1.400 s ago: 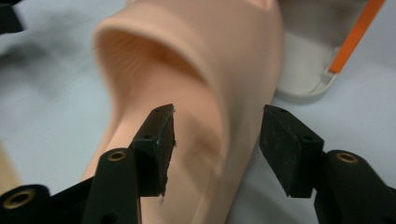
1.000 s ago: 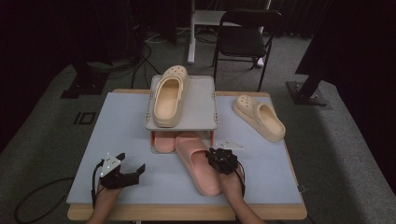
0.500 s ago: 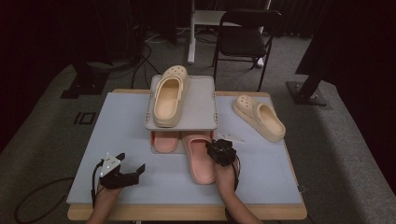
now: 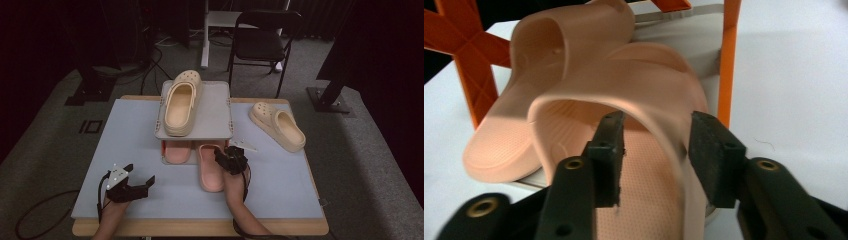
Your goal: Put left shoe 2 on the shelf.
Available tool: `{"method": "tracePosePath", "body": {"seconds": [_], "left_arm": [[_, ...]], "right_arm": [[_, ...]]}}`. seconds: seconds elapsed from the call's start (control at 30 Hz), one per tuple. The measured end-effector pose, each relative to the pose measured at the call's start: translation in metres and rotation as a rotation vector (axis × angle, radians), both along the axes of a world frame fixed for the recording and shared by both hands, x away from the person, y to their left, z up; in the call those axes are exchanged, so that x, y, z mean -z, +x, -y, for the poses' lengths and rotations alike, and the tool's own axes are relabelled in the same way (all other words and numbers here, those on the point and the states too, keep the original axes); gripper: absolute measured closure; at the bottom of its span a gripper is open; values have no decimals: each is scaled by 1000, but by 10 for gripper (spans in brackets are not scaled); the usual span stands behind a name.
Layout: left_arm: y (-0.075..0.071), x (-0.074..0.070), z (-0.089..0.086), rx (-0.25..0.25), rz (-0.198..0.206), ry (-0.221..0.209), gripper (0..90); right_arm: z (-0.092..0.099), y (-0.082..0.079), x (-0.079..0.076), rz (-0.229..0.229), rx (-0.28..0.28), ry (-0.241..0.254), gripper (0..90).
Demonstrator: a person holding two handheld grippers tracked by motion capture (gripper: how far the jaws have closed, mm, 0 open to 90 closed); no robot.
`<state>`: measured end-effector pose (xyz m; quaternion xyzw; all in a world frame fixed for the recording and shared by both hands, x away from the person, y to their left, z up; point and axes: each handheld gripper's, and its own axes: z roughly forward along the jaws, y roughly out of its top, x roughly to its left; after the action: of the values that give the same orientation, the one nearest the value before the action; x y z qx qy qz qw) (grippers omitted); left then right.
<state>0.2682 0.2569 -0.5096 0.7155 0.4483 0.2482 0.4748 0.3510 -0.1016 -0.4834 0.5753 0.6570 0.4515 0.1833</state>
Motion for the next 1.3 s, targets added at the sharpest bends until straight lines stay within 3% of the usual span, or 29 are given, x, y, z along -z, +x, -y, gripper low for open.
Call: {"method": "tracePosePath", "body": {"seconds": [0.13, 0.27, 0.4, 0.63, 0.73, 0.8, 0.93, 1.17, 1.3], "left_arm": [[0, 0, 1, 3, -1, 3, 35], [0, 0, 1, 4, -2, 2, 35], [0, 0, 1, 0, -3, -2, 36], [0, 0, 2, 3, -3, -1, 35], [-1, 0, 2, 2, -3, -1, 36], [-1, 0, 2, 1, -2, -2, 36], [0, 1, 2, 1, -3, -1, 35], [0, 2, 3, 2, -9, 0, 35], [0, 2, 3, 3, -9, 0, 36]], "right_arm": [[3, -3, -3, -2, -41, 4, 473], [5, -7, -4, -3, -59, 3, 469], [16, -22, -11, 11, -139, -3, 414], [23, -39, -13, 36, -204, -22, 384], [30, -52, -14, 55, -259, -20, 353], [34, -57, -13, 56, -291, -4, 328], [41, -70, -7, 51, -366, -28, 277], [46, -80, 5, 46, -414, -32, 189], [46, -83, 12, 43, -438, -35, 187]]}}
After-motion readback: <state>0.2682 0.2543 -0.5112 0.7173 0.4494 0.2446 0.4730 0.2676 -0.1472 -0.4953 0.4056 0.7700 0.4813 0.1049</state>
